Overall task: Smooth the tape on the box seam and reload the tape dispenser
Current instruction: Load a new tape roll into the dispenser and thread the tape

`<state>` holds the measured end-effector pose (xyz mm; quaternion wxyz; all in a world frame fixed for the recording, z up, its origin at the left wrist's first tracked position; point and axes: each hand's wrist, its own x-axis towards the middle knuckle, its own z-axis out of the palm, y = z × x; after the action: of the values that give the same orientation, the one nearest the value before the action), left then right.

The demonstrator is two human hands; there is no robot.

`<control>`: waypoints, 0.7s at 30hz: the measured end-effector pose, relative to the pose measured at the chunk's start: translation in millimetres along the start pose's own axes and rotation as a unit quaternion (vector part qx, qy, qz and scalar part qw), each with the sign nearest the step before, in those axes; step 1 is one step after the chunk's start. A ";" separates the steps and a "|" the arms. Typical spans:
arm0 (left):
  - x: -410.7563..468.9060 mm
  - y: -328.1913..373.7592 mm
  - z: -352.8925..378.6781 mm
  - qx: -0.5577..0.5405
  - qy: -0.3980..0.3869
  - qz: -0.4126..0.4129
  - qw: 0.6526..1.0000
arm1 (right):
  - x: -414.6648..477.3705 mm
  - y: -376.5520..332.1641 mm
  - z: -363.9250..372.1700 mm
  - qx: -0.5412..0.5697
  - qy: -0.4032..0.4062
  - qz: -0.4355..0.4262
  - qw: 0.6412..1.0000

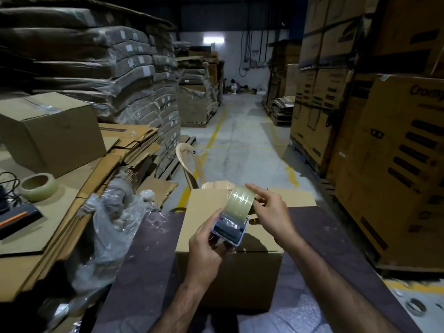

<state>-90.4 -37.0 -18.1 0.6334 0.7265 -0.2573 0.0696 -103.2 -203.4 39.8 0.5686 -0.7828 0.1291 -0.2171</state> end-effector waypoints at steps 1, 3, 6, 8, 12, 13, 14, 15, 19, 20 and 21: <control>0.4 1.6 -1.1 0.016 -0.008 0.013 1.000 | 0.3 -0.5 2.3 0.063 -0.021 0.021 0.998; 0.6 1.3 -0.2 0.037 -0.022 0.020 0.999 | 0.7 -1.5 7.2 0.151 -0.047 0.043 0.986; 2.0 -7.2 1.0 0.053 -0.019 0.014 0.998 | 2.1 0.5 11.8 0.216 -0.061 0.064 0.972; 5.2 -11.6 -1.6 0.061 -0.032 0.013 0.998 | 3.0 5.6 12.9 0.238 -0.072 0.068 0.966; 13.1 -20.0 -9.1 0.088 -0.070 0.000 0.994 | 4.4 19.8 17.7 0.236 -0.087 0.043 0.967; 14.5 -20.8 -11.1 0.096 -0.083 -0.001 0.992 | 4.9 22.3 20.1 0.229 -0.086 0.036 0.969; 15.4 -21.6 -13.1 0.103 -0.100 0.000 0.990 | 6.0 24.8 22.4 0.220 -0.084 0.029 0.971; 16.5 -21.8 -15.1 0.111 -0.117 0.003 0.987 | 6.9 26.9 24.5 0.211 -0.082 0.023 0.974; 23.1 -24.4 -22.9 0.163 -0.175 0.013 0.971 | 8.6 31.5 29.5 0.196 -0.069 0.021 0.978; 25.2 -25.5 -24.4 0.185 -0.183 0.018 0.965 | 8.8 32.9 30.3 0.192 -0.068 0.022 0.979; 27.0 -26.7 -25.7 0.203 -0.188 0.021 0.961 | 8.7 34.1 31.1 0.185 -0.067 0.022 0.980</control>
<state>-49.1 -18.4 -25.3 0.4114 0.8340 -0.3676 -0.0041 -79.0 -192.3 1.2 0.7156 -0.6740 0.0652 -0.1716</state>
